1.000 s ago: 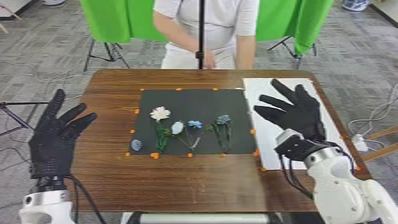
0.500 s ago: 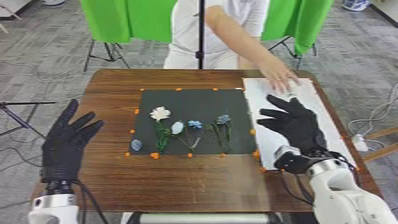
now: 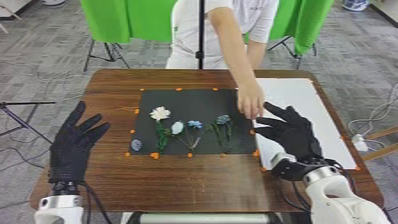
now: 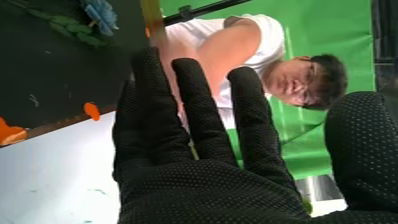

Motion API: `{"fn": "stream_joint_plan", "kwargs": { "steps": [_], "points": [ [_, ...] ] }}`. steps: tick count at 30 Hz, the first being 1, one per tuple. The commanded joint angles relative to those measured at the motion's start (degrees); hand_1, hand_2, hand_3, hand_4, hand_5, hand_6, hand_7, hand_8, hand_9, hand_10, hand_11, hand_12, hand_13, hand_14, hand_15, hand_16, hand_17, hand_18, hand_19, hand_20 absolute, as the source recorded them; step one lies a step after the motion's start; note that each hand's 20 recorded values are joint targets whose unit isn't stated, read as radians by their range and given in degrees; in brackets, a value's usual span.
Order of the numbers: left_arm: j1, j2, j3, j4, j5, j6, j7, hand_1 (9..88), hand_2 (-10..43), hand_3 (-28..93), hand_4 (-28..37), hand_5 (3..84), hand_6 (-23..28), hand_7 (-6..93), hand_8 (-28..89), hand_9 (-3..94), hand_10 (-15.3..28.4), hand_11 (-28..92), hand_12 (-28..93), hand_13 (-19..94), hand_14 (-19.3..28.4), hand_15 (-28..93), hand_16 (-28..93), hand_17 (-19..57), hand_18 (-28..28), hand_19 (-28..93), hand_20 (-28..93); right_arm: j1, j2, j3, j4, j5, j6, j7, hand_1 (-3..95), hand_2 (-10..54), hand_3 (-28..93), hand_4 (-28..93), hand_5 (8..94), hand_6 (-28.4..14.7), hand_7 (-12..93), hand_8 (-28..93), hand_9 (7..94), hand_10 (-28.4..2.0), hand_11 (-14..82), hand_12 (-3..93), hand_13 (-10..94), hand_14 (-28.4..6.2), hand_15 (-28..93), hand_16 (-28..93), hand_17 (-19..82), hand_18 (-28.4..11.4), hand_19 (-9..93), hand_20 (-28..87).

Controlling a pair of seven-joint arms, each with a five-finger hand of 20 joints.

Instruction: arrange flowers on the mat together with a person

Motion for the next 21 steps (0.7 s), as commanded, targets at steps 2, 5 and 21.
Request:
{"fn": "stream_joint_plan", "kwargs": {
  "steps": [2, 5, 21],
  "points": [
    [-0.1, 0.55, 0.73, 0.14, -0.52, 0.69, 0.09, 22.0, 7.6, 73, -27.1, 29.7, 3.0, 10.2, -9, 35.8, 16.7, 20, 11, 31, 23.0, 43, -6, -4.1, 26.7, 61, 4, 0.9, 0.5, -1.0, 0.3, -0.8, 0.3, 1.0, 13.8, 14.2, 71, -25, 43.6, 0.0, 12, -12, 49.0, -19.1, 12.8, 14.3, 38, -21.5, 40, 11, 4, -20.5, 47, 18],
    [0.1, 0.85, 0.87, 0.05, -0.78, 1.09, 0.28, 22.1, 7.6, 73, -27.1, 29.6, 3.0, 10.1, -9, 35.8, 16.7, 20, 11, 31, 23.1, 42, -6, -4.0, 26.6, 61, 4, 0.8, 0.5, -1.0, 0.3, -0.8, 0.3, 1.2, 13.9, 14.2, 71, -25, 43.6, 0.0, 12, -12, 49.1, -19.2, 12.9, 14.3, 38, -21.5, 40, 11, 4, -20.5, 47, 18],
    [-0.3, 1.09, 1.21, 0.3, -1.04, 1.19, 0.09, 22.4, 7.6, 73, -26.9, 29.4, 3.2, 10.7, -9, 35.9, 17.0, 21, 11, 31, 23.4, 44, -6, -3.7, 26.3, 61, 4, 1.8, 0.7, -1.6, 0.8, 0.0, -0.3, 1.9, 14.0, 13.7, 71, -25, 43.7, 0.1, 12, -12, 49.3, -19.0, 13.1, 14.4, 38, -21.5, 40, 11, 4, -20.5, 47, 18]
  ]
}}
